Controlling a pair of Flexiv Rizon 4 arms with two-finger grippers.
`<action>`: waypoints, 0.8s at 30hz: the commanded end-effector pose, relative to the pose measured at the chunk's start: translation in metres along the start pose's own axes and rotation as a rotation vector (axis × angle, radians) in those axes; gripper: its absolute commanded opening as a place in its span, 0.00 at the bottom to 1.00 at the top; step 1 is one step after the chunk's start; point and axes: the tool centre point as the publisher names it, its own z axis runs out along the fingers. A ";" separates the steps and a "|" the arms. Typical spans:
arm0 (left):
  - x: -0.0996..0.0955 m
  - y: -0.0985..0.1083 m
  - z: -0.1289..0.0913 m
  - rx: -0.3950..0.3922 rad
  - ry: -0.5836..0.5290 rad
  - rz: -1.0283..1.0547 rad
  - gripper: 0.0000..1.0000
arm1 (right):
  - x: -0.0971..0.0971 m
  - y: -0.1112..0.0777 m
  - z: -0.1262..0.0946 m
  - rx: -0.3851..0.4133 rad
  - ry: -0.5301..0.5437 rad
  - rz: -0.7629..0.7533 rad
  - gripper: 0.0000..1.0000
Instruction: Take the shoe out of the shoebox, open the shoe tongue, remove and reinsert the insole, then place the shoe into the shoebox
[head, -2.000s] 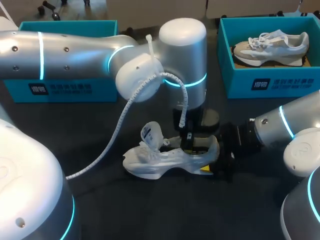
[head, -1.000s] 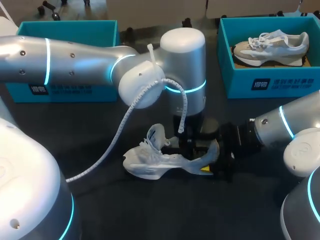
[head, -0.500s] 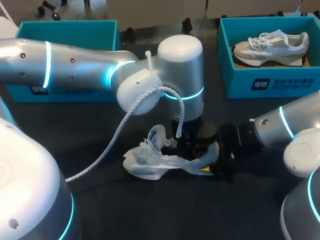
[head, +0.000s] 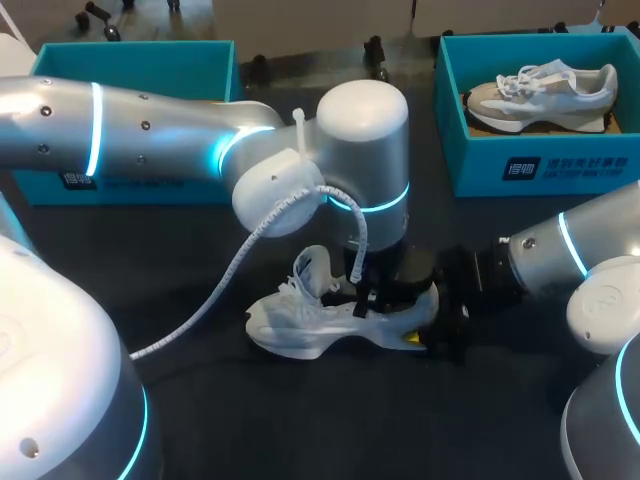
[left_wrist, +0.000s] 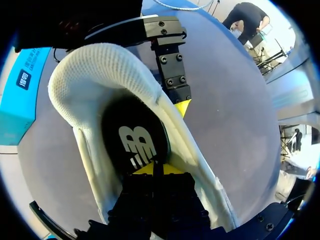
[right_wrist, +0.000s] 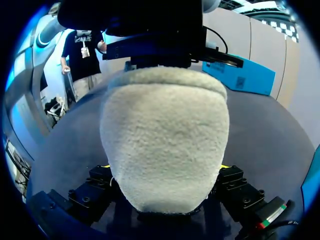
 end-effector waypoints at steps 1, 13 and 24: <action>-0.006 0.010 0.021 0.013 -0.005 -0.014 0.00 | 0.000 0.000 0.000 0.004 -0.002 0.001 0.00; -0.004 0.019 -0.028 0.060 0.053 -0.040 0.00 | 0.000 0.000 0.000 0.004 -0.002 0.001 0.00; 0.004 0.024 -0.053 0.124 0.121 -0.039 0.00 | 0.000 0.000 0.000 0.004 -0.002 0.001 0.00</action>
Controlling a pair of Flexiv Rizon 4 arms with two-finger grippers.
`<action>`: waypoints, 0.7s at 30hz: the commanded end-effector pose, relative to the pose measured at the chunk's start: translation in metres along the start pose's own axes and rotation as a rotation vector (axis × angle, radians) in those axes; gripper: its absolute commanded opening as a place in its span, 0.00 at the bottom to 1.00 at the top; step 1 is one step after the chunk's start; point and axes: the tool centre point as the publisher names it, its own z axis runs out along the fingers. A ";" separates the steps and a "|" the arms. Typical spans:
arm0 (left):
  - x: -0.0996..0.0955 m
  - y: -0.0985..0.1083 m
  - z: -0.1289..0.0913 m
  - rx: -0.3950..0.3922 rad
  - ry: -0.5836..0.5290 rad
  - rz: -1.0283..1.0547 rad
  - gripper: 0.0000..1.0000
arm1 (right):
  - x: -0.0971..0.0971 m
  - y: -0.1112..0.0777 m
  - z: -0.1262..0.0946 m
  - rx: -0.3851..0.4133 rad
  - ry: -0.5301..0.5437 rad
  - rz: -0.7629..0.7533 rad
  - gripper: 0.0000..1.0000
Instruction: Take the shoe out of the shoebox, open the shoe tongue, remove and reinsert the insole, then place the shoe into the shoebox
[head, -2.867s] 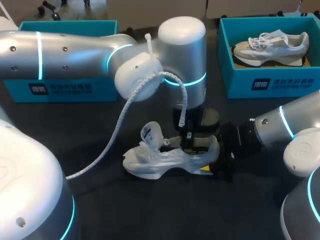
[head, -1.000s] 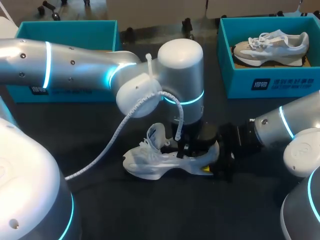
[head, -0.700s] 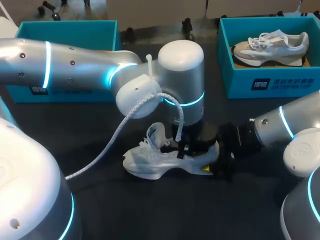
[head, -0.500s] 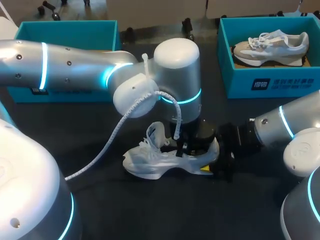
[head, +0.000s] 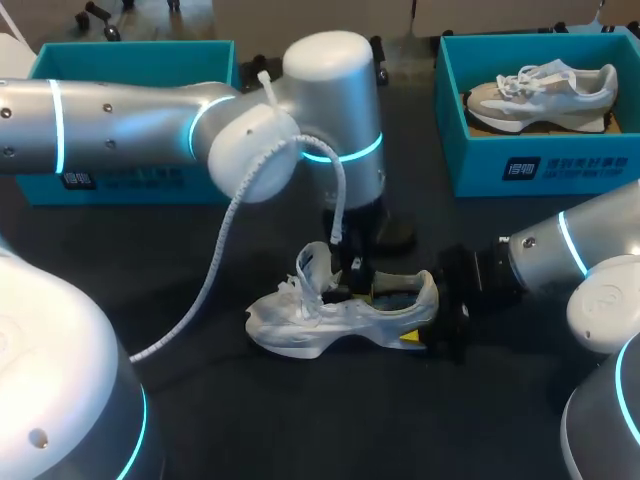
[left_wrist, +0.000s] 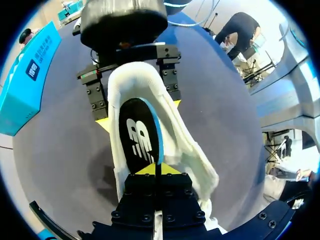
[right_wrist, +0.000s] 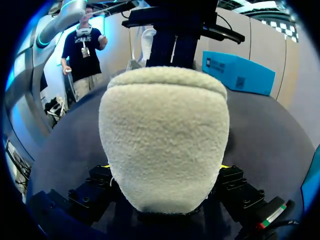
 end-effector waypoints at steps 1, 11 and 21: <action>0.005 0.009 -0.012 0.034 0.020 -0.002 0.00 | 0.000 -0.001 0.001 0.005 -0.002 0.001 0.00; 0.018 0.011 -0.037 0.111 0.058 0.006 0.00 | 0.000 -0.001 0.001 0.005 -0.002 0.001 0.00; 0.026 -0.007 -0.054 0.166 0.050 0.032 0.00 | 0.000 -0.001 0.001 0.005 -0.002 0.001 0.00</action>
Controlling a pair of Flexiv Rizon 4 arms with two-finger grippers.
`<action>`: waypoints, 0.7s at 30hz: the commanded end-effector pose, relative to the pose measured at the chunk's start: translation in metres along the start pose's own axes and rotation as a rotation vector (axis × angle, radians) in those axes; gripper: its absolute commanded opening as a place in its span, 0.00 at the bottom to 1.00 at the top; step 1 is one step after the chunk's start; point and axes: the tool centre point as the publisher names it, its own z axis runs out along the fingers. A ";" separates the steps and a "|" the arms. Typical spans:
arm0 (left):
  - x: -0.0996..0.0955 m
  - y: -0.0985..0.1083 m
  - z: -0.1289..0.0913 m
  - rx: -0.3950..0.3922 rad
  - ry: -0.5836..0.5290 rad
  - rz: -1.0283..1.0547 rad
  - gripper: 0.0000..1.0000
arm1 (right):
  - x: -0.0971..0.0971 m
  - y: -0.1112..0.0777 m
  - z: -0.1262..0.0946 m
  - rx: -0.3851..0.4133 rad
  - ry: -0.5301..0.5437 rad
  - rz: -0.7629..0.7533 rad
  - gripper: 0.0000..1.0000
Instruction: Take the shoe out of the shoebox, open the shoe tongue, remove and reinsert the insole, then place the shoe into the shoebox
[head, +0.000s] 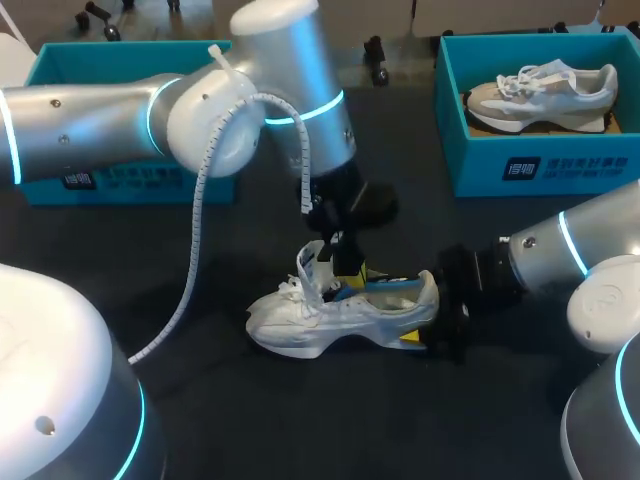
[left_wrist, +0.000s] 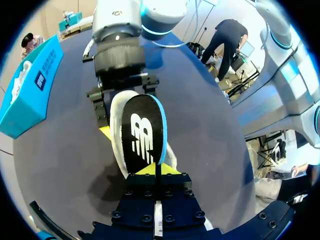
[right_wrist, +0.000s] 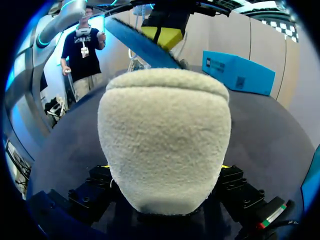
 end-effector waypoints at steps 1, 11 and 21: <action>0.007 -0.006 -0.006 0.021 -0.009 0.011 0.00 | 0.000 0.000 0.001 0.004 -0.002 0.001 0.00; 0.005 -0.027 0.002 0.042 -0.008 0.016 0.00 | 0.000 0.000 0.001 0.004 -0.002 0.001 0.00; 0.006 -0.028 0.005 0.061 -0.026 0.037 0.39 | 0.000 0.000 0.001 0.004 -0.002 0.001 0.00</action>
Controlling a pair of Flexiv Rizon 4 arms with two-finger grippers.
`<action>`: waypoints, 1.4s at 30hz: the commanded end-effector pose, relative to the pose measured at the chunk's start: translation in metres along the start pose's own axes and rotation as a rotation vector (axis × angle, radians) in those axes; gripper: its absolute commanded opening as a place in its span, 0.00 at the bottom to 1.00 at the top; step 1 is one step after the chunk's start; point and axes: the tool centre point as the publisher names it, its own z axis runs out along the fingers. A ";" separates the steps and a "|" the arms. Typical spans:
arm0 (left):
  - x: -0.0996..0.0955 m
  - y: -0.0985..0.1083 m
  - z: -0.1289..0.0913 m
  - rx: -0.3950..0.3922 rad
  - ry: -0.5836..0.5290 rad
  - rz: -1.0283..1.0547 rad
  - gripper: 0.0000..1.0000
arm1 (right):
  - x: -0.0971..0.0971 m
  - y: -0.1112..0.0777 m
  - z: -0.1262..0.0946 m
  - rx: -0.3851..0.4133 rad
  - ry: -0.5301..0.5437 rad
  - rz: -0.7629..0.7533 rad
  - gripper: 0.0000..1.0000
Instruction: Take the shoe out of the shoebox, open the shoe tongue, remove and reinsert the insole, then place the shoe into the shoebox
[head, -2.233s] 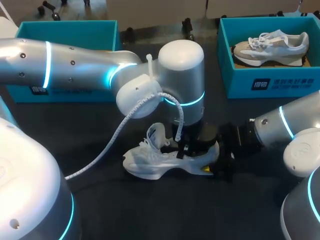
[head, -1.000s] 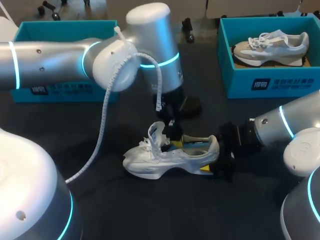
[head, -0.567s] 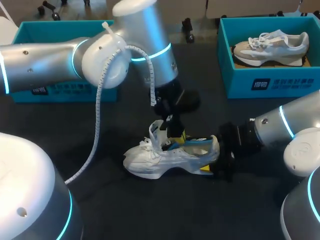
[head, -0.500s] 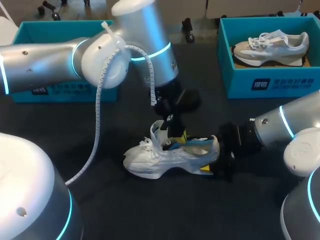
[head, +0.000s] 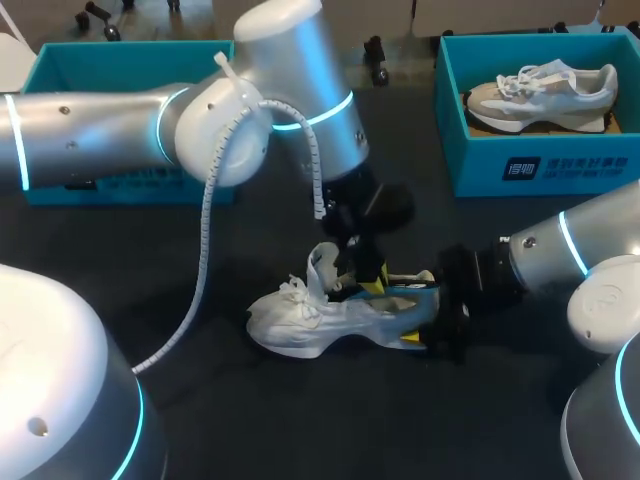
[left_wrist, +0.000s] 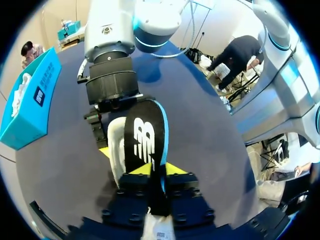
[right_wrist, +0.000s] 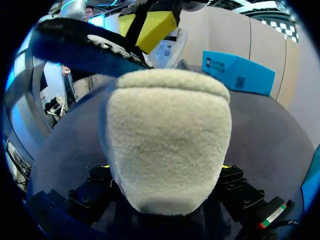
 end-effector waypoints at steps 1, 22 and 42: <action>0.003 0.002 -0.001 0.006 -0.010 0.008 0.40 | 0.000 0.000 0.001 0.004 -0.001 0.001 0.00; 0.013 -0.003 -0.001 0.092 -0.305 0.133 0.45 | 0.000 0.000 0.001 0.004 -0.001 0.001 0.00; -0.011 -0.004 0.012 0.104 -0.462 0.102 0.45 | 0.000 0.000 0.001 0.004 -0.001 0.001 0.00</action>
